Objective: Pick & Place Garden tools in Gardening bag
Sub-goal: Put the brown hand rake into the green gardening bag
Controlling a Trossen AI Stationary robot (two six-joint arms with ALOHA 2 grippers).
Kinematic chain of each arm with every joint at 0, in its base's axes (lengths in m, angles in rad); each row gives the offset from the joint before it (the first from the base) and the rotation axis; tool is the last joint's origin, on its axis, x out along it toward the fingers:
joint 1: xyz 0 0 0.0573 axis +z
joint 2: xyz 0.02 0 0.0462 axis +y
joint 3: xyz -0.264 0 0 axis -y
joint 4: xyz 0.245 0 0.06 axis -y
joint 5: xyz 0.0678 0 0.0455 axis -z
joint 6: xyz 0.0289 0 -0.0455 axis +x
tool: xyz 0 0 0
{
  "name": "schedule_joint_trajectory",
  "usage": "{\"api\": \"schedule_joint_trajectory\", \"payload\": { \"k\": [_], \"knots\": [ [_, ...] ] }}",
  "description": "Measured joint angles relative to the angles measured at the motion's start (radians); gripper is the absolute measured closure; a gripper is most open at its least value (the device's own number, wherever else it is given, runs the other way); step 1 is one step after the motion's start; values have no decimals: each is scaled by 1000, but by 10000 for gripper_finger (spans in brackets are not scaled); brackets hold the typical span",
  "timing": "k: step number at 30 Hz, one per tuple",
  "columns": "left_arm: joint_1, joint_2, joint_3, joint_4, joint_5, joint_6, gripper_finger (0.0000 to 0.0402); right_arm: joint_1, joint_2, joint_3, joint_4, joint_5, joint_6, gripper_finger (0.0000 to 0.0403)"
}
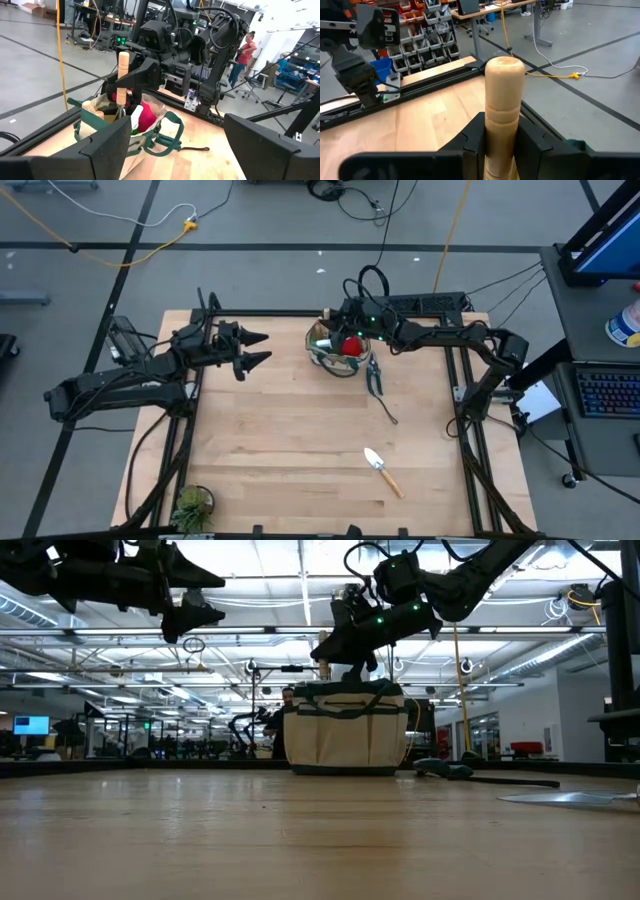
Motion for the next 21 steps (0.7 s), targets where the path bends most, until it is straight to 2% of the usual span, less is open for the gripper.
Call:
{"api": "schedule_joint_trajectory", "payload": {
  "k": [5, 14, 21],
  "knots": [
    [0, 0, 0, 0, 0, 0, 78, 0, 0, 0, -16, 0, -14, 344],
    [0, 0, 0, -3, 0, 3, 78, 14, 78, 3, 33, 3, -50, 344],
    [0, 0, 0, -41, -1, 3, 78, 29, 77, 2, 24, 0, -90, 344]
  ]
}}
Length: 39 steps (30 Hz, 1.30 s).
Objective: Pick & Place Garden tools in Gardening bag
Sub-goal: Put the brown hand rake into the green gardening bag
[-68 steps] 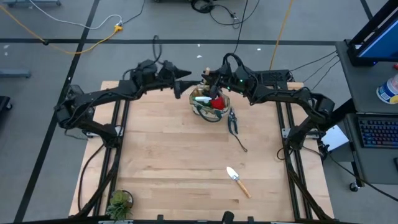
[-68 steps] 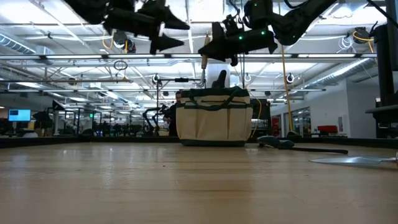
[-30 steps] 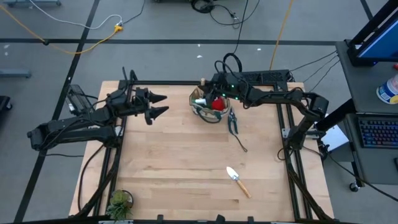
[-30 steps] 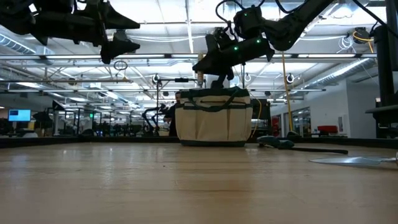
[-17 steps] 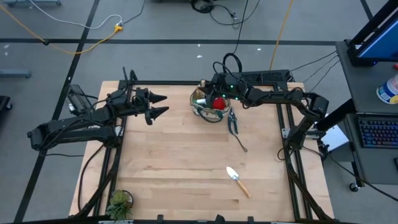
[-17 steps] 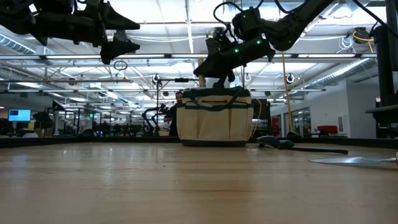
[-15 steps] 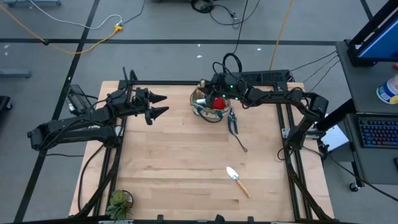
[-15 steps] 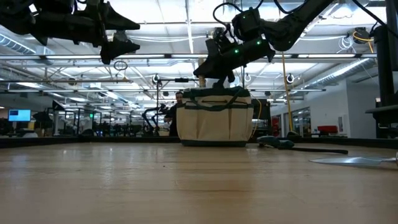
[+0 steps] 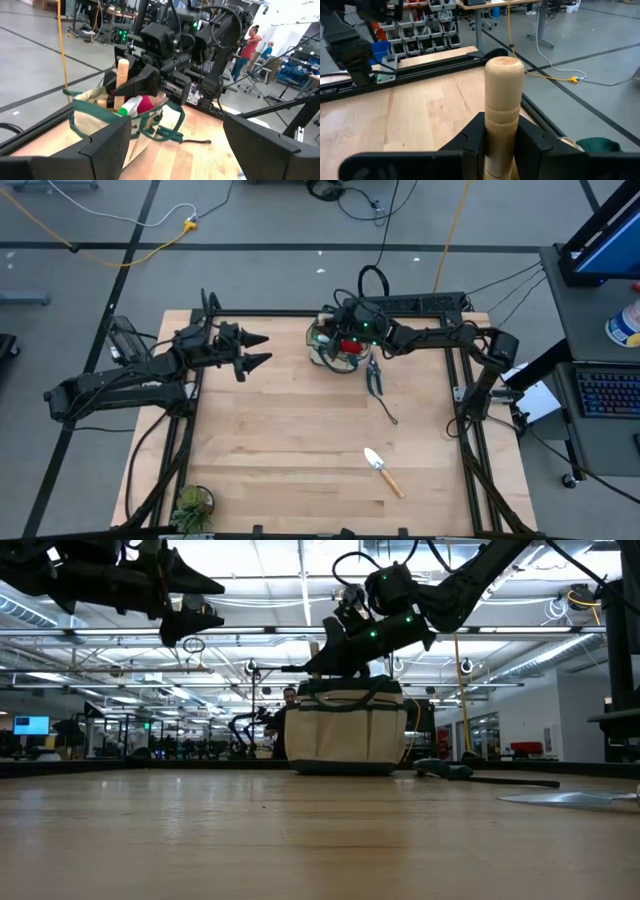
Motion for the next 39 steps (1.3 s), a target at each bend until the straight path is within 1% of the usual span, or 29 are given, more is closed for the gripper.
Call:
{"api": "schedule_joint_trajectory", "payload": {
  "k": [9, 20, 30, 32, 36, 39],
  "knots": [
    [0, 0, 0, -13, 0, 0, 78, 0, -8, 0, -21, 23, 40, 344],
    [0, 0, 0, -35, -1, -1, 78, -4, -48, -3, -71, 19, 125, 344],
    [0, 0, 0, -35, -1, -7, 78, -1, -49, -2, -85, 20, 128, 344],
    [0, 0, 0, -35, -1, -8, 78, 2, -49, -2, -87, 19, 129, 331],
    [0, 0, 0, -35, -1, -8, 78, 11, -46, -4, -109, 17, 128, 266],
    [0, 0, 0, -35, -1, -8, 78, 17, -47, -3, -91, 20, 104, 236]
  ]
}}
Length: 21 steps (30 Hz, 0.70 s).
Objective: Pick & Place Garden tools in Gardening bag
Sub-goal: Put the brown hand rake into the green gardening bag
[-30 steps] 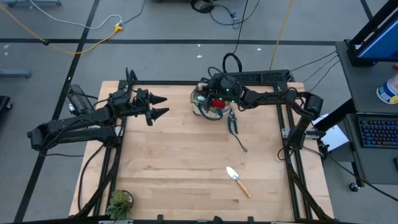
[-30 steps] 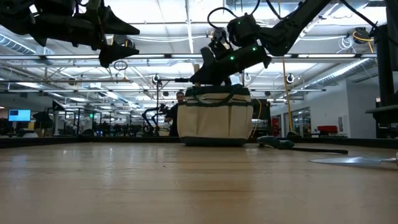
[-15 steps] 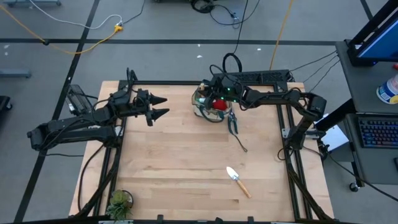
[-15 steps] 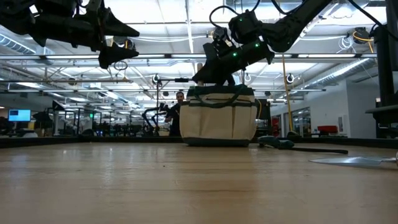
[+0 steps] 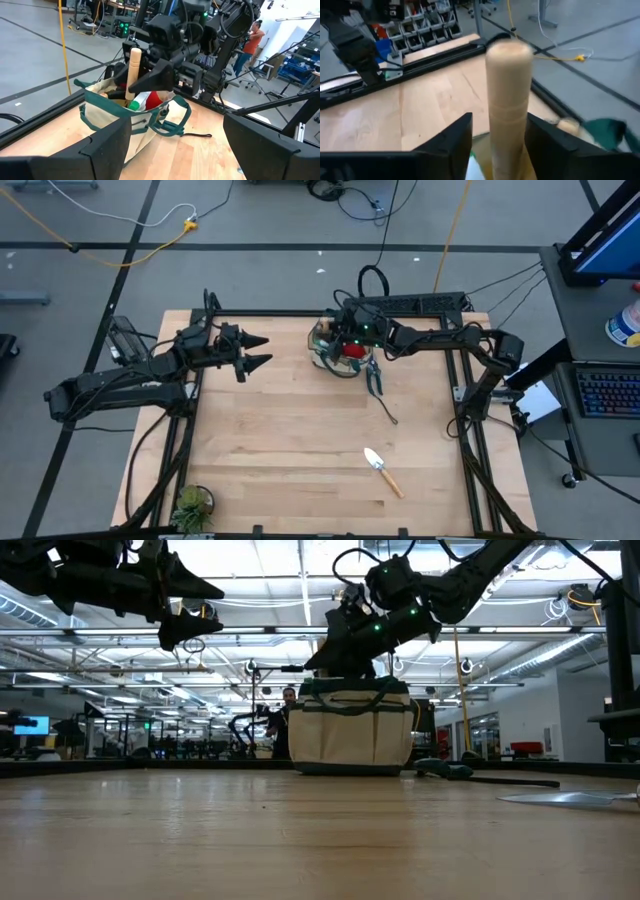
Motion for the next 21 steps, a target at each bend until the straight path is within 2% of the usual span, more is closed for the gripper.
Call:
{"api": "schedule_joint_trajectory", "payload": {
  "k": [4, 8, 16, 21],
  "knots": [
    [0, 0, 0, -1, 0, 1, 78, 4, 0, 0, 4, 3, -10, 222],
    [0, 0, 0, -2, 0, 2, 78, 5, -10, 0, 31, 7, -13, 224],
    [0, 0, 0, -8, 0, 8, 78, 6, -76, 0, 52, 80, -84, 223],
    [0, 0, 0, -8, 0, 8, 78, 1, -74, 0, 51, 79, -83, 223]
  ]
}}
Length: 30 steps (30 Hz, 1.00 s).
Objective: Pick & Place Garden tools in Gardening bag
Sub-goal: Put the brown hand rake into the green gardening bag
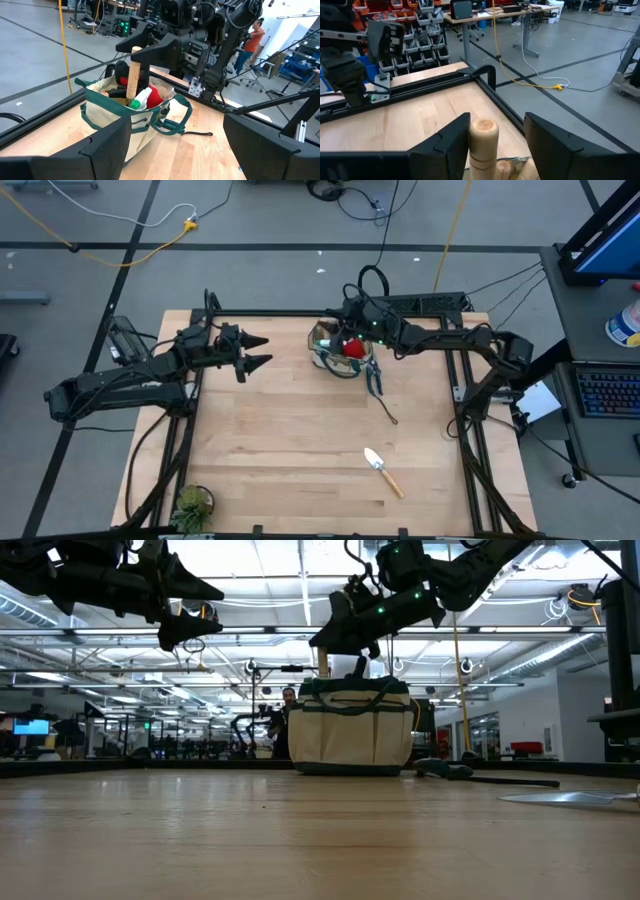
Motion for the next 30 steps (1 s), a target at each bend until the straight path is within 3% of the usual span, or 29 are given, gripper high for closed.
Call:
{"api": "schedule_joint_trajectory", "payload": {
  "k": [6, 19, 30],
  "knots": [
    [0, 0, 0, 1, 0, -4, 78, -4, 0, 0, 14, 1, -3, 237],
    [0, 0, 0, 6, 0, -8, 78, -13, 0, 1, -39, -30, 3, 345],
    [0, 0, 0, 3, -1, -8, 78, -8, 0, 1, -17, -51, 43, 348]
  ]
}}
